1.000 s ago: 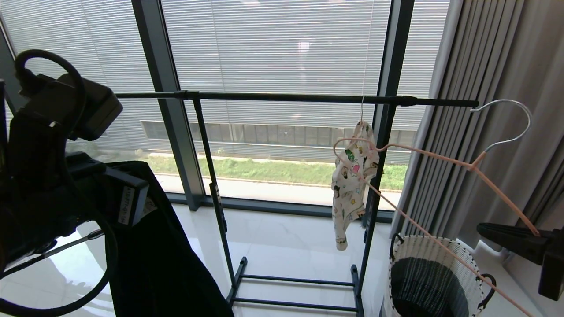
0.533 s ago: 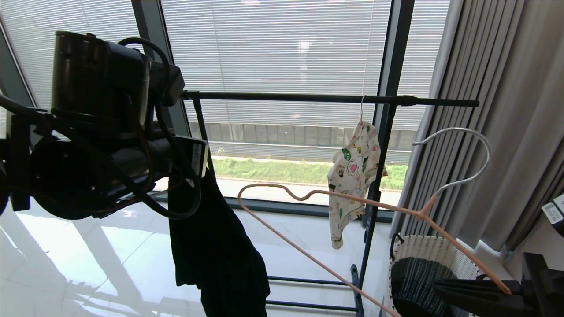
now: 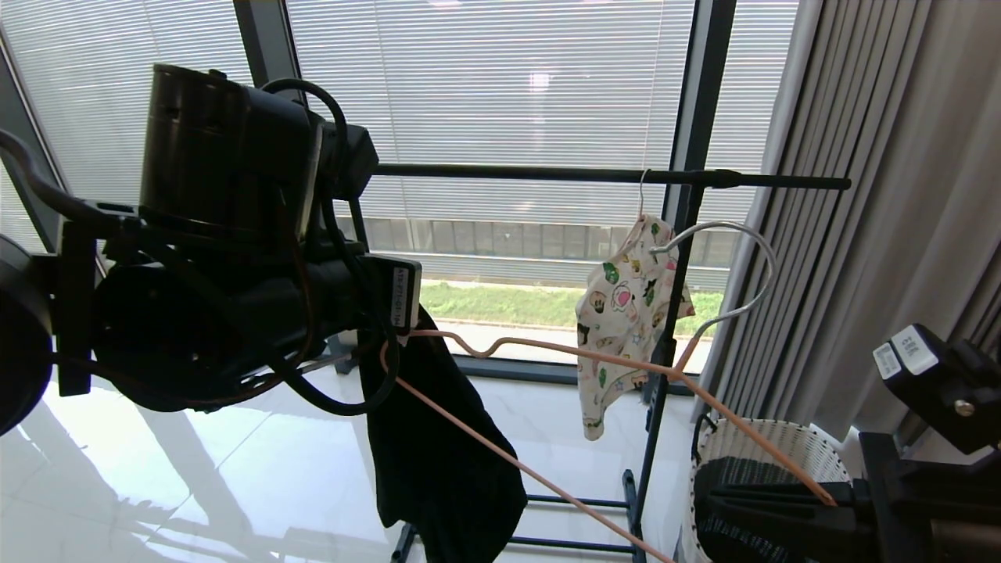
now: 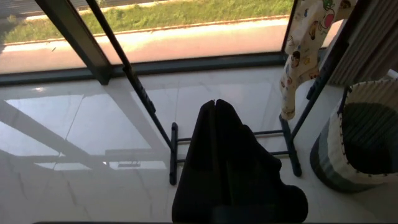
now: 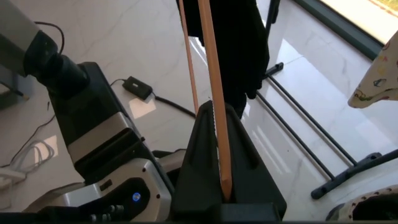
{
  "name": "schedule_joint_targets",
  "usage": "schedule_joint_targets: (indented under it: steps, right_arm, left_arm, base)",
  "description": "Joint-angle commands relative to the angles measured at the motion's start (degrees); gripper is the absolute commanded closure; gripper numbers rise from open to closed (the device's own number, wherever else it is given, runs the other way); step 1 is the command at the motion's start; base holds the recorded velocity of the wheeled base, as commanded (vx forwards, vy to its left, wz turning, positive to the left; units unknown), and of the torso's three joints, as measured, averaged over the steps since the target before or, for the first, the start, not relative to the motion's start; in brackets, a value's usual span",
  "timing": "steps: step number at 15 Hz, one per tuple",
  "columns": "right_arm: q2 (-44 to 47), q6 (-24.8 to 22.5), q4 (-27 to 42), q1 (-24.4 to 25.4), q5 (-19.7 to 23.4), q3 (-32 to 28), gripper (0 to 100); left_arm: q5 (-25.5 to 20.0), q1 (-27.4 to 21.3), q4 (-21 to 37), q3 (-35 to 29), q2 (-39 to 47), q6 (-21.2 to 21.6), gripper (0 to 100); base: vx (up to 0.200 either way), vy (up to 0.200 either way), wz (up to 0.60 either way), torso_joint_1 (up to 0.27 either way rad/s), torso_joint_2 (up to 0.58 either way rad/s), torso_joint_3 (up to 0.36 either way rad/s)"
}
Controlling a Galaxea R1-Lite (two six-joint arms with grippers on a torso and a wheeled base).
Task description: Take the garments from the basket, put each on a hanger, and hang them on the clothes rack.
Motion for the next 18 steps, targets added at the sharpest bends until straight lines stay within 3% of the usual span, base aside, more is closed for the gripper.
schedule_joint_targets:
  steps: [1,11,18]
  right_arm:
    - [1.25,0.30,-0.15,-0.72,-0.12,-0.12,100]
    - [-0.15,0.30,-0.24,-3.01,-0.47,-0.65,100]
    - [2.04,0.12,-0.59,-2.48,0.05,-2.14,100]
  left_arm:
    - [0.06,-0.13,-0.05,0.05,-0.38,-0.01,100]
    - [0.50,0.84,0.04,1.72,-1.08,0.34,100]
    - [0.32,-1.89,-0.05,1.80,-0.90,0.25,100]
  base:
    - [0.000,0.000,0.00,0.000,0.00,0.000]
    - [0.000,0.000,0.00,0.000,0.00,0.000]
    - [0.000,0.000,0.00,0.000,0.00,0.000]
